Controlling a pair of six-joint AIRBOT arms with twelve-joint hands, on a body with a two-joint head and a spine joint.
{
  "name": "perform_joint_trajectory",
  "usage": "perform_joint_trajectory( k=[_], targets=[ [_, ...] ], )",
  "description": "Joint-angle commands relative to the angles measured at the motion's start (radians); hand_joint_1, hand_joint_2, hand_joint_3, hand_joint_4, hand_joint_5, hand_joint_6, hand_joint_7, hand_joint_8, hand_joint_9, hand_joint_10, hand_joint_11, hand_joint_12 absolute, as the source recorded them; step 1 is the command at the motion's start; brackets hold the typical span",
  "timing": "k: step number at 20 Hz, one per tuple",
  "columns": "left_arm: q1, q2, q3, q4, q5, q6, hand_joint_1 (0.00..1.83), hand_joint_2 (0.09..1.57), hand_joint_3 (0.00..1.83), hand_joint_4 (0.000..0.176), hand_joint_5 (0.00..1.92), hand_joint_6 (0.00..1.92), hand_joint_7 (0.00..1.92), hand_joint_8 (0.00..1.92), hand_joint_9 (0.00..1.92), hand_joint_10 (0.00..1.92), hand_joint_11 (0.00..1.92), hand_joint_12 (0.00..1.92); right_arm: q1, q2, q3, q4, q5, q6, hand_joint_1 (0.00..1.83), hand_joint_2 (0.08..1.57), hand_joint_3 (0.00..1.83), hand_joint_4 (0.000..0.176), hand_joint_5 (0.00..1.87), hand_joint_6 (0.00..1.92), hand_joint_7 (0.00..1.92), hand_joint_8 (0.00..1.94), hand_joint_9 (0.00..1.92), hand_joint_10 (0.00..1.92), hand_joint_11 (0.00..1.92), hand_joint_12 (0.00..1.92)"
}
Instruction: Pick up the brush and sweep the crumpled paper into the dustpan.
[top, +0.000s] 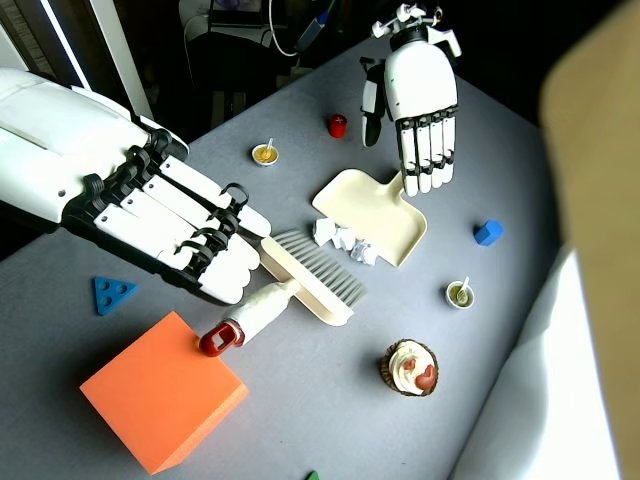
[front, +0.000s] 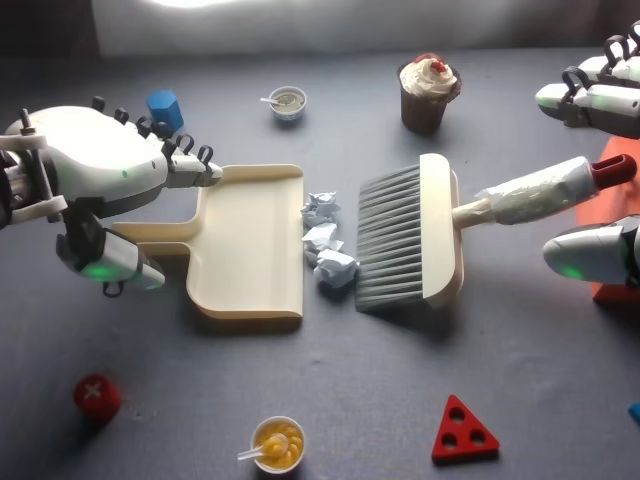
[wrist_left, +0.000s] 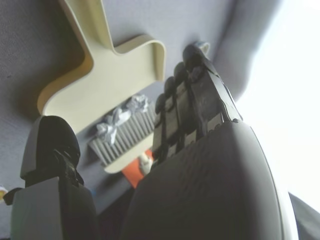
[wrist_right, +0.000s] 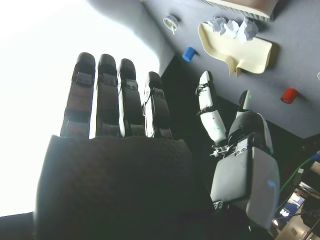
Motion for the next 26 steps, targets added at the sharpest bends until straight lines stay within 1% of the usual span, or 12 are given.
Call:
perform_joint_trajectory(
  k=[1, 4, 6, 7, 8, 11, 12, 15, 16, 19, 21, 26],
  targets=[
    [-0.009, 0.003, 0.005, -0.02, -0.095, 0.032, 0.8, 1.1, 0.0, 0.0, 0.24, 0.01, 0.29, 0.0, 0.29, 0.0, 0.33, 0.02, 0.011, 0.008, 0.002, -0.05, -0.05, -0.002, 0.0, 0.97, 0.01, 0.0, 0.15, 0.01, 0.18, 0.01, 0.19, 0.01, 0.16, 0.02],
    [-0.009, -0.009, 0.018, -0.136, -0.109, 0.163, 0.77, 1.11, 0.0, 0.0, 0.28, 0.01, 0.31, 0.01, 0.29, 0.01, 0.33, 0.02, 0.011, 0.009, 0.002, -0.05, -0.05, -0.002, 0.0, 0.98, 0.01, 0.0, 0.14, 0.0, 0.18, 0.0, 0.18, 0.0, 0.16, 0.02],
    [-0.009, -0.016, 0.028, -0.189, -0.109, 0.217, 0.76, 1.12, 0.01, 0.0, 0.3, 0.01, 0.33, 0.01, 0.31, 0.01, 0.32, 0.02, 0.011, 0.009, 0.002, -0.05, -0.05, -0.002, 0.0, 1.0, 0.01, 0.0, 0.14, 0.0, 0.18, 0.0, 0.18, 0.0, 0.16, 0.02],
    [-0.01, -0.021, 0.032, -0.236, -0.111, 0.271, 0.74, 1.13, 0.01, 0.0, 0.31, 0.01, 0.34, 0.01, 0.32, 0.01, 0.33, 0.02, 0.011, 0.009, 0.002, -0.05, -0.05, -0.002, 0.0, 0.99, 0.01, 0.0, 0.13, 0.0, 0.16, 0.0, 0.16, 0.0, 0.14, 0.01],
    [-0.009, -0.027, 0.037, -0.282, -0.117, 0.318, 0.77, 1.13, 0.0, 0.0, 0.34, 0.02, 0.37, 0.01, 0.34, 0.01, 0.36, 0.03, 0.011, 0.008, 0.002, -0.05, -0.05, -0.002, 0.0, 1.0, 0.01, 0.0, 0.14, 0.0, 0.17, 0.0, 0.17, 0.0, 0.15, 0.01],
    [-0.008, -0.041, 0.049, -0.346, -0.121, 0.378, 0.79, 1.12, 0.0, 0.0, 0.4, 0.01, 0.43, 0.01, 0.41, 0.01, 0.4, 0.04, 0.011, 0.008, 0.002, -0.05, -0.05, -0.002, 0.0, 1.0, 0.01, 0.0, 0.13, 0.0, 0.17, 0.0, 0.17, 0.0, 0.16, 0.01],
    [-0.005, -0.048, 0.053, -0.383, -0.13, 0.402, 0.8, 1.12, 0.0, 0.0, 0.45, 0.01, 0.48, 0.01, 0.45, 0.01, 0.44, 0.04, 0.011, 0.008, 0.002, -0.05, -0.05, -0.002, 0.0, 0.99, 0.0, 0.0, 0.13, 0.0, 0.16, 0.0, 0.16, 0.0, 0.15, 0.01],
    [0.009, -0.061, 0.056, -0.406, -0.151, 0.403, 0.82, 1.12, 0.0, 0.0, 0.47, 0.01, 0.51, 0.01, 0.48, 0.01, 0.45, 0.04, 0.012, 0.008, 0.002, -0.05, -0.05, -0.002, 0.0, 0.99, 0.0, 0.0, 0.13, 0.01, 0.16, 0.0, 0.17, 0.01, 0.16, 0.01],
    [0.013, -0.064, 0.056, -0.41, -0.156, 0.403, 0.81, 1.13, 0.0, 0.0, 0.48, 0.01, 0.53, 0.01, 0.5, 0.01, 0.47, 0.05, 0.012, 0.008, 0.002, -0.05, -0.05, -0.002, 0.0, 1.0, 0.0, 0.0, 0.13, 0.0, 0.16, 0.0, 0.16, 0.0, 0.16, 0.01],
    [0.024, -0.075, 0.06, -0.424, -0.177, 0.403, 0.85, 1.11, 0.0, 0.0, 0.55, 0.01, 0.58, 0.01, 0.55, 0.01, 0.51, 0.06, 0.012, 0.009, 0.002, -0.05, -0.05, -0.002, 0.0, 1.0, 0.0, 0.0, 0.14, 0.01, 0.18, 0.01, 0.18, 0.01, 0.17, 0.01],
    [0.028, -0.079, 0.063, -0.425, -0.184, 0.403, 0.82, 1.13, 0.0, 0.0, 0.54, 0.01, 0.57, 0.0, 0.54, 0.0, 0.5, 0.05, 0.012, 0.009, 0.002, -0.05, -0.05, -0.002, 0.0, 1.01, 0.0, 0.0, 0.16, 0.01, 0.18, 0.01, 0.18, 0.01, 0.17, 0.01],
    [0.042, -0.091, 0.078, -0.445, -0.199, 0.403, 0.8, 1.13, 0.0, 0.0, 0.56, 0.0, 0.59, 0.0, 0.55, 0.0, 0.5, 0.05, 0.014, 0.008, 0.002, -0.05, -0.05, -0.002, 0.0, 1.01, 0.0, 0.0, 0.13, 0.0, 0.15, 0.0, 0.16, 0.0, 0.15, 0.0]
  ],
)
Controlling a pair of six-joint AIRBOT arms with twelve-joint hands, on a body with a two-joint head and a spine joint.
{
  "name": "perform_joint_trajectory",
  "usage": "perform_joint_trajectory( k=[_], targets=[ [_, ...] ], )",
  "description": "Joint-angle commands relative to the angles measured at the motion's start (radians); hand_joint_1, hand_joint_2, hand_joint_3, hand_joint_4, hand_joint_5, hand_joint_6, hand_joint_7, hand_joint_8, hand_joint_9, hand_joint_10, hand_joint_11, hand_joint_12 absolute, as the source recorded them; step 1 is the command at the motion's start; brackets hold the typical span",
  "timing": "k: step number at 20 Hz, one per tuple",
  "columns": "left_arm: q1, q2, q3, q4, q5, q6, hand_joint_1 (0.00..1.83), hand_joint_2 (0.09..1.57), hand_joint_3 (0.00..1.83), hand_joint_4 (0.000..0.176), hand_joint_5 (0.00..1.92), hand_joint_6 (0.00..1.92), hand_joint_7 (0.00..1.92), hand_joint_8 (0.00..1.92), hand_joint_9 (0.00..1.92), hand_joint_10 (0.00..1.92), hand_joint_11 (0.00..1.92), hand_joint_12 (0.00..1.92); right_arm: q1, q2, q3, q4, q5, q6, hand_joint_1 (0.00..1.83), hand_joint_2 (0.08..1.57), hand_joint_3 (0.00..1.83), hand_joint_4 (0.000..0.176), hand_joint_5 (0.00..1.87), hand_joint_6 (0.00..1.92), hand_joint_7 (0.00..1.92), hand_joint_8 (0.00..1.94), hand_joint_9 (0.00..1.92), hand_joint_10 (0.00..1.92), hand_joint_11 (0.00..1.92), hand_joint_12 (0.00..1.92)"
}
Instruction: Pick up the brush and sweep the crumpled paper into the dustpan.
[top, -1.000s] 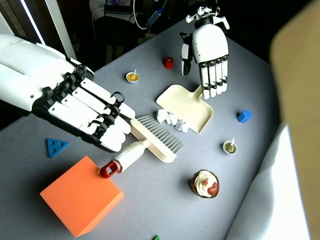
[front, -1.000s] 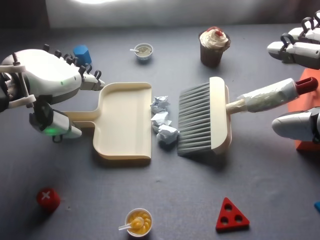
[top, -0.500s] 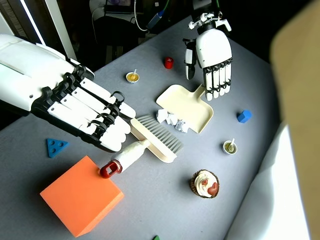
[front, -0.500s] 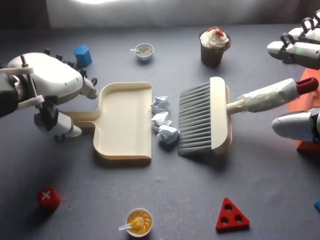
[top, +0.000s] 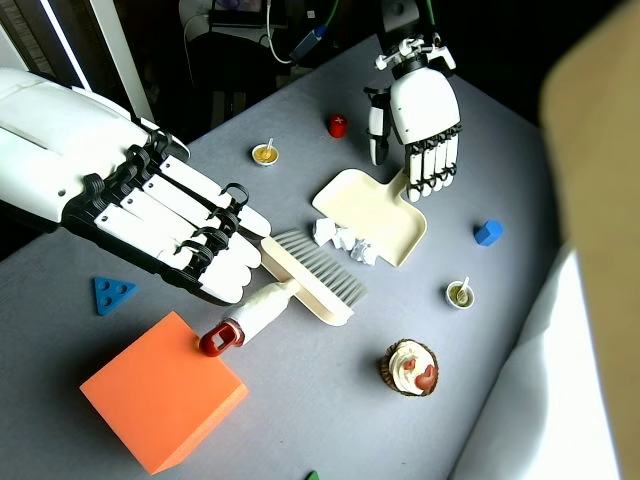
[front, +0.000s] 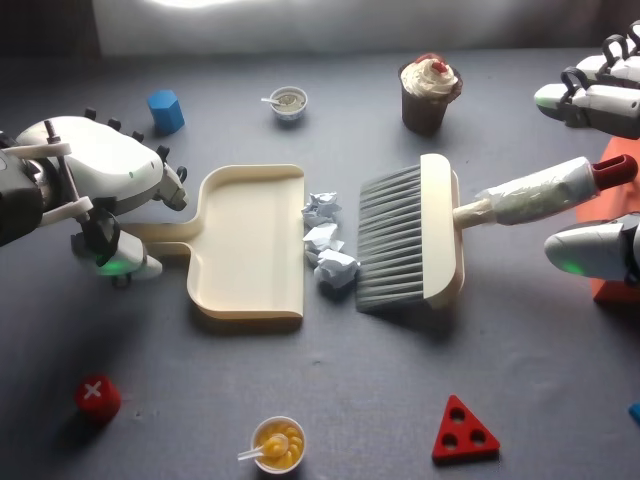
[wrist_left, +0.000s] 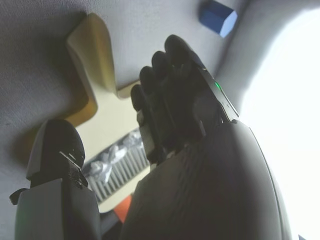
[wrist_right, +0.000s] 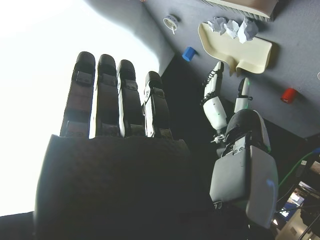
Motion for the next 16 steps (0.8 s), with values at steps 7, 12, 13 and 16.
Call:
perform_joint_trajectory(
  k=[7, 12, 13, 16],
  targets=[
    [0.014, -0.014, 0.016, 0.012, -0.091, -0.035, 0.79, 1.11, 0.0, 0.0, 0.53, 0.0, 0.55, 0.0, 0.52, 0.0, 0.49, 0.04, 0.015, 0.008, 0.003, -0.049, -0.052, -0.002, 0.0, 1.03, 0.01, 0.0, 0.11, 0.0, 0.14, 0.0, 0.14, 0.0, 0.13, 0.0],
    [0.023, -0.03, 0.016, 0.018, -0.107, -0.074, 0.78, 1.1, 0.0, 0.0, 0.53, 0.0, 0.56, 0.01, 0.52, 0.01, 0.5, 0.04, 0.02, 0.008, 0.004, -0.049, -0.052, -0.002, 0.0, 1.03, 0.0, 0.0, 0.12, 0.0, 0.16, 0.01, 0.15, 0.0, 0.14, 0.0],
    [0.026, -0.035, 0.016, 0.018, -0.11, -0.081, 0.8, 1.09, 0.0, 0.0, 0.54, 0.01, 0.57, 0.01, 0.53, 0.01, 0.51, 0.04, 0.021, 0.008, 0.005, -0.049, -0.052, -0.002, 0.0, 1.03, 0.0, 0.0, 0.13, 0.0, 0.16, 0.0, 0.15, 0.0, 0.14, 0.0],
    [0.036, -0.043, 0.015, 0.025, -0.117, -0.097, 0.83, 1.08, 0.0, 0.0, 0.6, 0.01, 0.62, 0.01, 0.59, 0.01, 0.55, 0.05, 0.022, 0.008, 0.007, -0.049, -0.052, -0.002, 0.0, 1.03, 0.0, 0.0, 0.15, 0.01, 0.16, 0.0, 0.14, 0.0, 0.13, 0.0]
  ],
)
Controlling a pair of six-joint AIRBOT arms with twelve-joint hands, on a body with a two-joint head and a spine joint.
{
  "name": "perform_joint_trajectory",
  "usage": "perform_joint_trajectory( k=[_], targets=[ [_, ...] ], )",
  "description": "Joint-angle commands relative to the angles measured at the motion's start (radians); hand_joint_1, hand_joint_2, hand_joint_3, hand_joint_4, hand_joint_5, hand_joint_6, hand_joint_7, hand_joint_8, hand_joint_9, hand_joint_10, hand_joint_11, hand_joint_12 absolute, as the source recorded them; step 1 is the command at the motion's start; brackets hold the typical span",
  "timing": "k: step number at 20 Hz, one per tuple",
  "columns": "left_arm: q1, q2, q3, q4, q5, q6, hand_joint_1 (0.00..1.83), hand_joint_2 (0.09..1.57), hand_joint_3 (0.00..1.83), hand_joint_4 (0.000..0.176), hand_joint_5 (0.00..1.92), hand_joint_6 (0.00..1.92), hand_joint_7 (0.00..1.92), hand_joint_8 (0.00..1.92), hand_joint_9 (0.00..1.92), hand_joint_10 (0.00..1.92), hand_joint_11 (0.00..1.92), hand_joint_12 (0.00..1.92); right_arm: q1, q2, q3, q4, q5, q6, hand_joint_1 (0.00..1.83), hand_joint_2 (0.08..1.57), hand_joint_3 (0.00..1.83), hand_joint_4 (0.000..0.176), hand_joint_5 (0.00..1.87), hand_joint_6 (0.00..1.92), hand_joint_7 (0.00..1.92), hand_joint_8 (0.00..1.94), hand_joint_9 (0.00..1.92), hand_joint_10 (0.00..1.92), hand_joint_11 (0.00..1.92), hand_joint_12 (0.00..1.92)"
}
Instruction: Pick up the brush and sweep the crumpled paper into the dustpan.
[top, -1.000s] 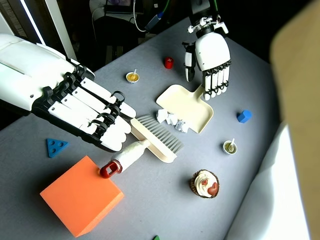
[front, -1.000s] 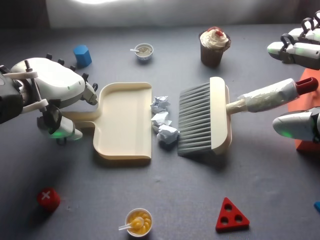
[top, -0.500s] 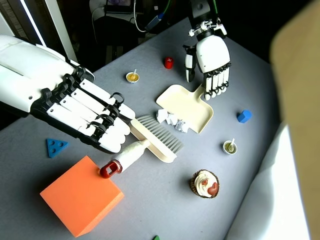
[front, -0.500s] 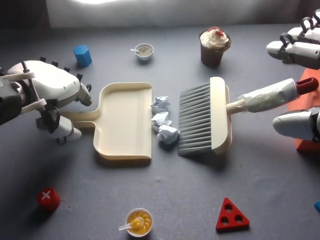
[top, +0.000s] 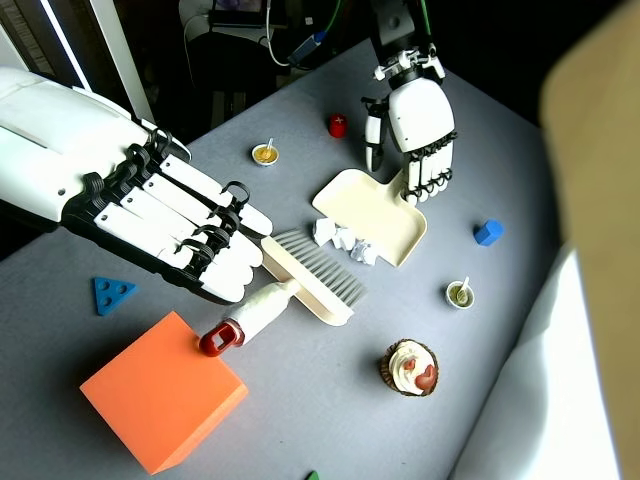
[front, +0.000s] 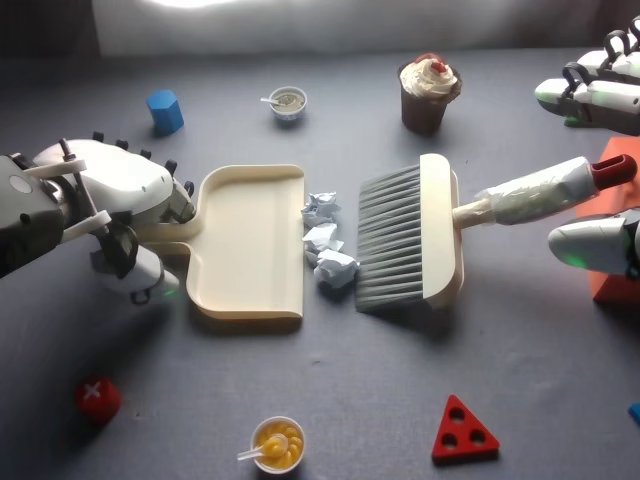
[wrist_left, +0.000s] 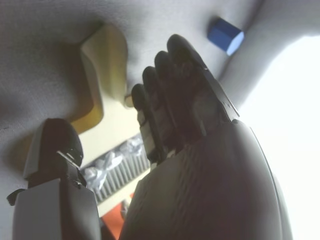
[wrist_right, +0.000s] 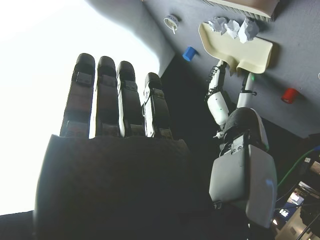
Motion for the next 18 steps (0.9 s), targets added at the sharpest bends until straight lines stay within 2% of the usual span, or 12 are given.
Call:
perform_joint_trajectory(
  k=[1, 3, 4, 9, 11, 12, 13, 14, 15, 18],
  targets=[
    [0.0, 0.002, 0.002, 0.027, -0.064, 0.0, 0.85, 1.08, 0.0, 0.0, 0.64, 0.01, 0.65, 0.01, 0.62, 0.01, 0.58, 0.06, 0.015, 0.008, 0.002, -0.048, -0.054, -0.002, 0.0, 1.04, 0.01, 0.0, 0.14, 0.01, 0.16, 0.0, 0.14, 0.0, 0.12, 0.0],
    [0.009, -0.001, 0.002, 0.034, -0.069, -0.011, 0.86, 1.09, 0.0, 0.0, 0.66, 0.01, 0.67, 0.01, 0.63, 0.01, 0.59, 0.06, 0.016, 0.008, 0.002, -0.048, -0.054, -0.002, 0.0, 1.04, 0.0, 0.0, 0.12, 0.0, 0.15, 0.0, 0.14, 0.0, 0.12, 0.0],
    [0.013, -0.003, 0.002, 0.037, -0.073, -0.016, 0.93, 1.05, 0.0, 0.0, 0.75, 0.01, 0.74, 0.01, 0.7, 0.01, 0.65, 0.08, 0.016, 0.008, 0.002, -0.048, -0.054, -0.002, 0.0, 1.04, 0.0, 0.0, 0.11, 0.0, 0.14, 0.0, 0.14, 0.0, 0.12, 0.0],
    [0.028, -0.008, 0.004, 0.061, -0.085, -0.05, 1.05, 1.04, 0.0, 0.0, 0.89, 0.01, 0.88, 0.01, 0.81, 0.01, 0.75, 0.13, 0.016, 0.008, 0.002, -0.048, -0.054, -0.002, 0.0, 1.03, 0.0, 0.0, 0.11, 0.0, 0.15, 0.0, 0.15, 0.01, 0.14, 0.01],
    [0.03, -0.008, 0.005, 0.062, -0.087, -0.052, 1.06, 1.04, 0.0, 0.0, 0.9, 0.01, 0.89, 0.01, 0.82, 0.01, 0.76, 0.13, 0.016, 0.008, 0.002, -0.048, -0.054, -0.002, 0.0, 1.03, 0.0, 0.0, 0.12, 0.0, 0.15, 0.01, 0.15, 0.01, 0.14, 0.01],
    [0.03, -0.008, 0.005, 0.062, -0.088, -0.052, 1.14, 1.06, 0.0, 0.0, 1.07, 0.59, 0.95, 0.02, 0.87, 0.02, 0.82, 0.16, 0.016, 0.008, 0.002, -0.048, -0.054, -0.002, 0.0, 1.04, 0.0, 0.0, 0.12, 0.0, 0.15, 0.01, 0.15, 0.01, 0.13, 0.01],
    [0.03, -0.009, 0.006, 0.062, -0.088, -0.052, 1.14, 1.06, 0.0, 0.0, 1.07, 0.59, 0.95, 0.02, 0.87, 0.02, 0.82, 0.16, 0.017, 0.008, 0.002, -0.048, -0.054, -0.002, 0.0, 1.04, 0.0, 0.0, 0.12, 0.0, 0.15, 0.01, 0.15, 0.01, 0.13, 0.01],
    [0.03, -0.009, 0.007, 0.063, -0.088, -0.053, 1.17, 1.06, 0.0, 0.0, 1.08, 0.75, 1.02, 0.02, 0.93, 0.02, 0.85, 0.18, 0.017, 0.008, 0.002, -0.048, -0.054, -0.002, 0.0, 1.04, 0.0, 0.0, 0.12, 0.01, 0.15, 0.0, 0.15, 0.01, 0.13, 0.01],
    [0.03, -0.01, 0.008, 0.064, -0.088, -0.055, 1.24, 1.07, 0.0, 0.0, 1.1, 0.88, 1.09, 0.67, 0.96, 0.0, 0.86, 0.19, 0.017, 0.008, 0.002, -0.048, -0.054, -0.002, 0.0, 1.05, 0.0, 0.0, 0.14, 0.01, 0.17, 0.01, 0.17, 0.01, 0.15, 0.01],
    [0.031, -0.01, 0.009, 0.068, -0.088, -0.057, 1.24, 1.08, 0.0, 0.0, 1.05, 0.97, 1.04, 0.78, 0.95, 0.0, 0.85, 0.21, 0.017, 0.008, 0.002, -0.048, -0.054, -0.002, 0.0, 1.04, 0.0, 0.0, 0.15, 0.01, 0.18, 0.0, 0.17, 0.0, 0.14, 0.0]
  ],
)
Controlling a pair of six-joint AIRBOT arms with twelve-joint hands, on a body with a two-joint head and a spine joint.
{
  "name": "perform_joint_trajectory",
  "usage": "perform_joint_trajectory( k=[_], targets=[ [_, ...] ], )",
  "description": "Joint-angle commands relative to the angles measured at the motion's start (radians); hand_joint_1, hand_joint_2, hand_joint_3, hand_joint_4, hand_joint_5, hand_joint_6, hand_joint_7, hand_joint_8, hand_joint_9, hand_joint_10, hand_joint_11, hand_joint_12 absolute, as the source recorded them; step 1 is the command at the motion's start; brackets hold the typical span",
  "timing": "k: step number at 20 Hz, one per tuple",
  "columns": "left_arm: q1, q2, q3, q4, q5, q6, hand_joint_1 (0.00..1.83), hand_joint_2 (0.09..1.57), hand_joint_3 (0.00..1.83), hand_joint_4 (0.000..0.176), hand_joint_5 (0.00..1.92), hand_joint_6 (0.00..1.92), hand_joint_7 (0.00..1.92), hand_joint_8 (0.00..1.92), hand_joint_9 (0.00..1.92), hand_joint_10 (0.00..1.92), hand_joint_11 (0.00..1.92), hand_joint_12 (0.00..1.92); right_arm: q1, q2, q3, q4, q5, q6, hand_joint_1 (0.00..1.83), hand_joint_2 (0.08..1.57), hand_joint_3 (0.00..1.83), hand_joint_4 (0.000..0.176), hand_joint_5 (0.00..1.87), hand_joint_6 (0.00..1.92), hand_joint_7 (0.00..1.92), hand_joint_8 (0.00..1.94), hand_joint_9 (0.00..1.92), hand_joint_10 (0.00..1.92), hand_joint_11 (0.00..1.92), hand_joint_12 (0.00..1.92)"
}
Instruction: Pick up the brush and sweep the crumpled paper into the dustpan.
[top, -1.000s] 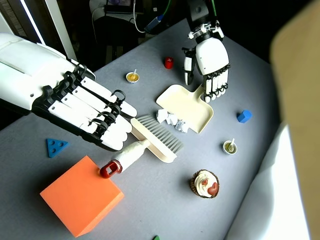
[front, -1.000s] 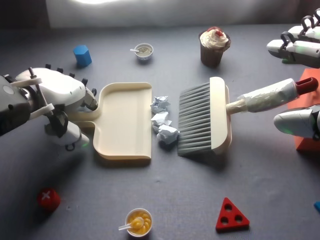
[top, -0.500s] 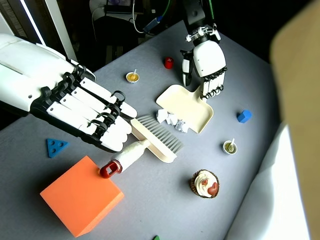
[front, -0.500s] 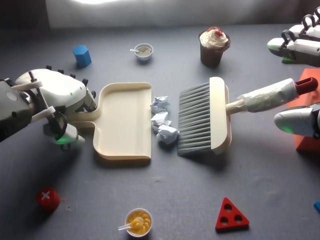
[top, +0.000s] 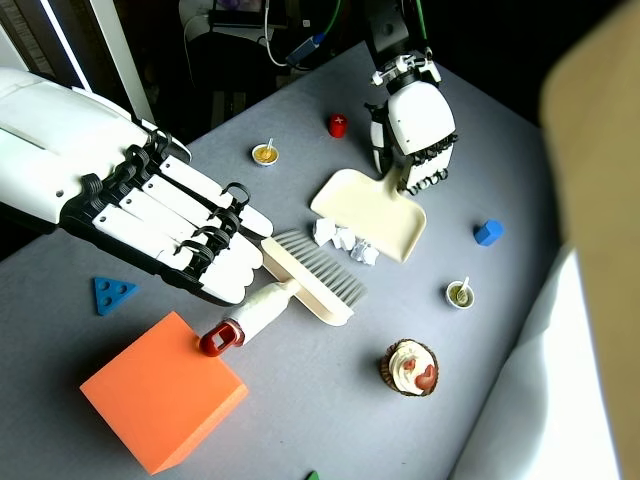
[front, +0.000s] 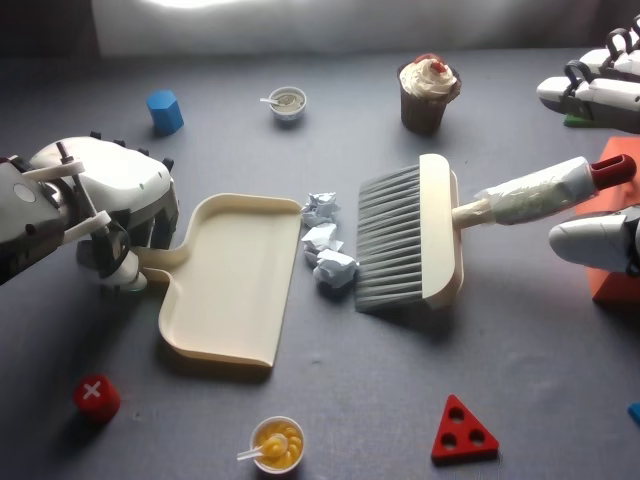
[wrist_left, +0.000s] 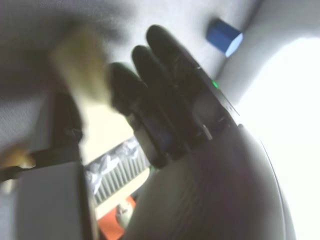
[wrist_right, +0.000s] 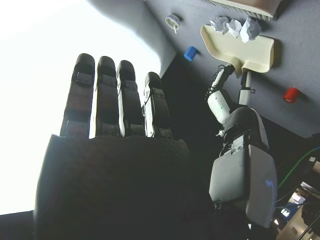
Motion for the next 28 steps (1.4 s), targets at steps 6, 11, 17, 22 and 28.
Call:
perform_joint_trajectory(
  k=[6, 11, 17, 22, 28],
  targets=[
    [0.003, 0.001, 0.005, 0.017, -0.028, 0.007, 1.27, 1.06, 0.0, 0.0, 1.13, 0.87, 1.06, 0.7, 1.02, 0.01, 0.83, 0.32, 0.016, 0.007, 0.002, -0.049, -0.052, -0.002, 0.0, 1.05, 0.0, 0.0, 0.13, 0.0, 0.17, 0.0, 0.16, 0.0, 0.15, 0.01],
    [-0.011, -0.005, 0.017, 0.034, -0.02, 0.007, 1.28, 1.04, 0.0, 0.0, 1.15, 0.86, 1.17, 0.49, 1.09, 0.0, 0.74, 0.65, 0.016, 0.007, 0.002, -0.049, -0.053, -0.002, 0.0, 1.05, 0.0, 0.0, 0.11, 0.0, 0.15, 0.0, 0.14, 0.0, 0.13, 0.0],
    [-0.043, -0.003, 0.035, 0.067, -0.013, 0.009, 1.27, 1.05, 0.0, 0.0, 1.13, 0.89, 1.17, 0.5, 1.12, 0.0, 0.75, 0.67, 0.016, 0.007, 0.002, -0.049, -0.054, -0.002, 0.0, 1.04, 0.0, 0.0, 0.11, 0.0, 0.14, 0.0, 0.14, 0.0, 0.13, 0.0],
    [-0.077, 0.005, 0.049, 0.094, 0.006, 0.013, 1.27, 1.05, 0.0, 0.0, 1.13, 0.88, 1.18, 0.49, 1.14, 0.0, 0.77, 0.68, 0.019, 0.005, 0.001, -0.051, -0.065, -0.002, 0.0, 1.04, 0.0, 0.0, 0.12, 0.0, 0.15, 0.0, 0.14, 0.0, 0.13, 0.0],
    [-0.092, 0.007, 0.046, 0.101, 0.018, 0.015, 1.27, 1.04, 0.0, 0.0, 1.14, 0.86, 1.17, 0.52, 1.14, 0.0, 0.77, 0.69, 0.001, -0.053, -0.012, -0.107, -0.294, -0.002, 0.0, 1.05, 0.0, 0.0, 0.11, 0.01, 0.15, 0.01, 0.15, 0.0, 0.15, 0.01]
  ],
)
